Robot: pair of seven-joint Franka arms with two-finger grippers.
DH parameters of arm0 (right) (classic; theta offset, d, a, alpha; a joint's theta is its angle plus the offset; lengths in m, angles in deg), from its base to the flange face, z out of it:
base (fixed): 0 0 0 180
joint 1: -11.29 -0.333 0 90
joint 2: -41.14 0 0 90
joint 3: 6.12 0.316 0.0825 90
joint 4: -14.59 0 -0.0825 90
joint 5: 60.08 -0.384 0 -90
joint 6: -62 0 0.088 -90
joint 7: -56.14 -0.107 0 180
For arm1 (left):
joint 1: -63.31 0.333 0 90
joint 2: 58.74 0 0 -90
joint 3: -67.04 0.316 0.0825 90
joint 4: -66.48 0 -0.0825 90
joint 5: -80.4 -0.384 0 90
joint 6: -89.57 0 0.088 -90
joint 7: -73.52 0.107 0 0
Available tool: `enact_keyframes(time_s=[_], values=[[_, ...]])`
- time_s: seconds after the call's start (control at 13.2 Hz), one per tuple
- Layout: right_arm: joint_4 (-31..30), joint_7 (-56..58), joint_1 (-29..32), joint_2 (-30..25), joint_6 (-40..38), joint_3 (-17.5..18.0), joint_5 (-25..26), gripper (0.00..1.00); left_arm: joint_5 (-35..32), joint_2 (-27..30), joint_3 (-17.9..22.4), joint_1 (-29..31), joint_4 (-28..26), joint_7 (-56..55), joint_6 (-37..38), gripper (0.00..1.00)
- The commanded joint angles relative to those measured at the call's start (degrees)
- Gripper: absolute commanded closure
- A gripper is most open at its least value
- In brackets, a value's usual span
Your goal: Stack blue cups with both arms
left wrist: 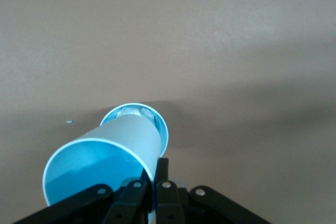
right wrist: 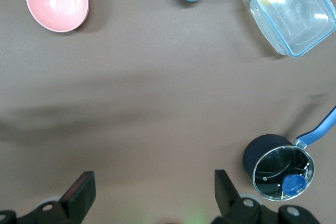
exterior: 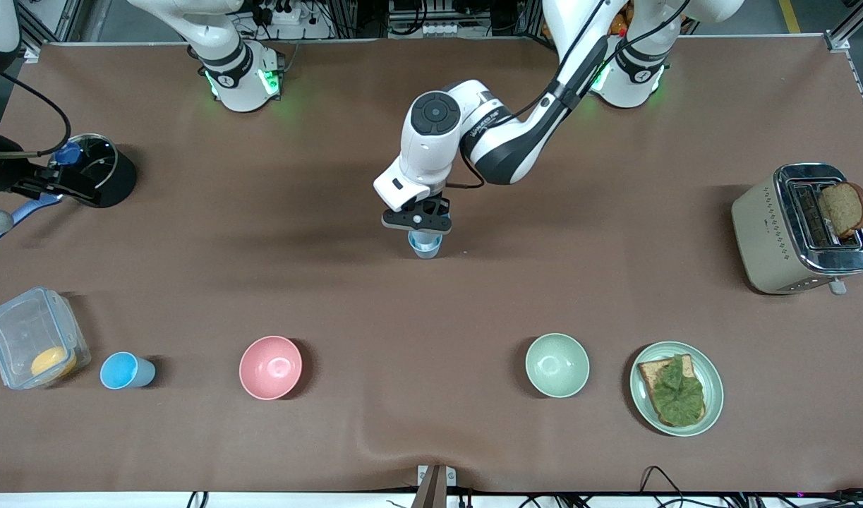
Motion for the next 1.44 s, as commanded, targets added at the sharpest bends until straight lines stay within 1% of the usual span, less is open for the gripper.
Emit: enact_keyframes(time_s=[0.0, 0.15, 0.23, 0.38, 0.45, 0.68, 0.76, 0.83, 0.91, 0.98, 1.13, 1.21, 1.36], values=[[0.42, -0.26, 0.28, 0.13, -0.63, 0.49, 1.03, 0.00, -1.35, -0.98, 0.60, -0.75, 1.74, -3.71, 1.30, 1.00], [0.42, -0.26, 0.37, 0.22, -0.63, 0.49, 1.03, 0.00, -1.43, -0.98, 0.60, -0.75, 1.74, -3.98, 1.30, 1.00], [0.42, -0.26, 0.37, 0.13, -0.63, 0.49, 1.03, 0.00, -1.43, -0.98, 0.60, -0.75, 1.74, -4.16, 1.30, 0.98], [0.42, -0.26, 0.37, 0.13, -0.72, 0.49, 1.03, 0.00, -1.43, -1.07, 0.60, -0.75, 1.65, -4.42, 1.30, 0.90], [0.42, -0.26, 0.37, 0.13, -0.72, 0.49, 1.03, 0.00, -1.43, -1.07, 0.60, -0.75, 1.65, -4.42, 1.21, 0.81], [0.42, -0.26, 0.37, 0.13, -0.72, 0.49, 1.03, 0.00, -1.17, -1.07, 0.60, -0.75, 1.57, -4.69, 1.30, 0.78], [0.42, -0.26, 0.37, 0.22, -0.72, 0.49, 1.03, 0.00, -1.17, -1.07, 0.51, -0.75, 1.65, -4.69, 1.30, 0.74], [0.42, -0.18, 0.37, 0.22, -0.72, 0.49, 1.03, 0.00, -1.43, -0.98, 0.60, -0.75, 1.57, -4.78, 1.30, 0.59], [0.42, -0.09, 0.46, 0.13, -0.72, 0.49, 1.03, 0.00, -1.61, -0.55, 0.60, -0.57, 1.30, -4.60, 1.30, 0.52], [0.42, -0.09, 0.46, 0.13, -0.72, 0.49, 1.03, 0.00, -1.70, 0.41, 0.69, -0.31, 0.87, -4.25, 1.56, 0.39], [0.42, 0.00, 0.46, 0.22, -0.72, 0.49, 1.03, 0.00, -1.70, 4.18, 1.12, 3.19, -1.59, -3.64, 3.57, 0.04], [0.42, 0.00, 0.46, 0.22, -0.72, 0.49, 1.03, 0.00, -1.70, 6.81, 1.13, 5.04, -3.69, -3.11, 5.15, 0.00], [0.42, -0.09, 0.46, 0.22, -0.72, 0.49, 1.03, 0.00, -1.70, 13.83, 1.04, 10.82, -8.87, -0.66, 7.79, 0.00]])
